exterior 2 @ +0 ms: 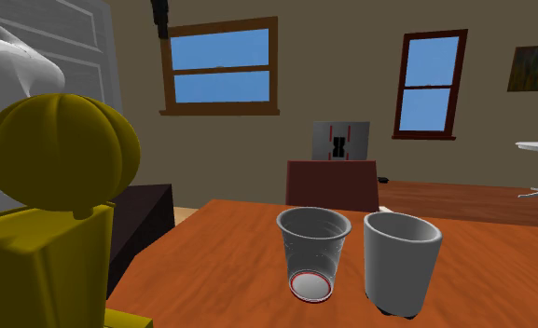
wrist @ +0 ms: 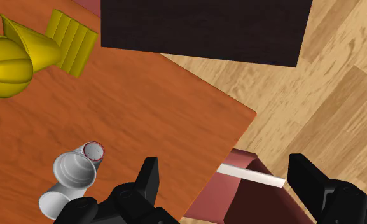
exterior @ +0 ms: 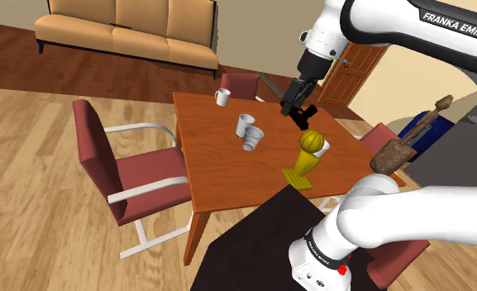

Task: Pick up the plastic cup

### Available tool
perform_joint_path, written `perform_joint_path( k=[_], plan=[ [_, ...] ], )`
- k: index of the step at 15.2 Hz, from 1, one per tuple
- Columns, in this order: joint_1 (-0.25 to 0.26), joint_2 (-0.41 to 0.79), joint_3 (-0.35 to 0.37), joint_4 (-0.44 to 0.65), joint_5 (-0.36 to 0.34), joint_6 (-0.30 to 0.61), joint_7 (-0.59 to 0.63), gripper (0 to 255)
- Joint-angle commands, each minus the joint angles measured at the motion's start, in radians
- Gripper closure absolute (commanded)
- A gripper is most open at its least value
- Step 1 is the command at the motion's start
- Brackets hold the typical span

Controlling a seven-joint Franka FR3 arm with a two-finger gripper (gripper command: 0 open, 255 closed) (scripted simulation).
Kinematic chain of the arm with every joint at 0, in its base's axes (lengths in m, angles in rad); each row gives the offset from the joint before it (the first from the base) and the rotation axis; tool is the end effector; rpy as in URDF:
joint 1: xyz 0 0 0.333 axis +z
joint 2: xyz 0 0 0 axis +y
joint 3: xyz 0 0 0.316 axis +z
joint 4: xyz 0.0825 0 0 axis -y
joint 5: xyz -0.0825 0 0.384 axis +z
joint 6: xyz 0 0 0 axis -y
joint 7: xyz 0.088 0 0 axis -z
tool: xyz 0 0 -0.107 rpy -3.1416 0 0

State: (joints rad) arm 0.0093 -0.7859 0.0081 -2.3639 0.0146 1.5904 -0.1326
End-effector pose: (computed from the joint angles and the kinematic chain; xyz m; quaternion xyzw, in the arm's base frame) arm 0.3086 0.0076 0.5885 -0.9973 -0.0737 -0.0064 0.0041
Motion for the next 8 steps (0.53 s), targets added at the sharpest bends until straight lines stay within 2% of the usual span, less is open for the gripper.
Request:
perform_joint_path(
  k=[1, 8],
  plan=[
    [0.0, 0.0, 0.0, 0.0, 0.0, 0.0, 0.0, 0],
    [-0.032, 0.134, -0.077, -0.08, -0.053, 0.217, -0.086, 0]
  ],
)
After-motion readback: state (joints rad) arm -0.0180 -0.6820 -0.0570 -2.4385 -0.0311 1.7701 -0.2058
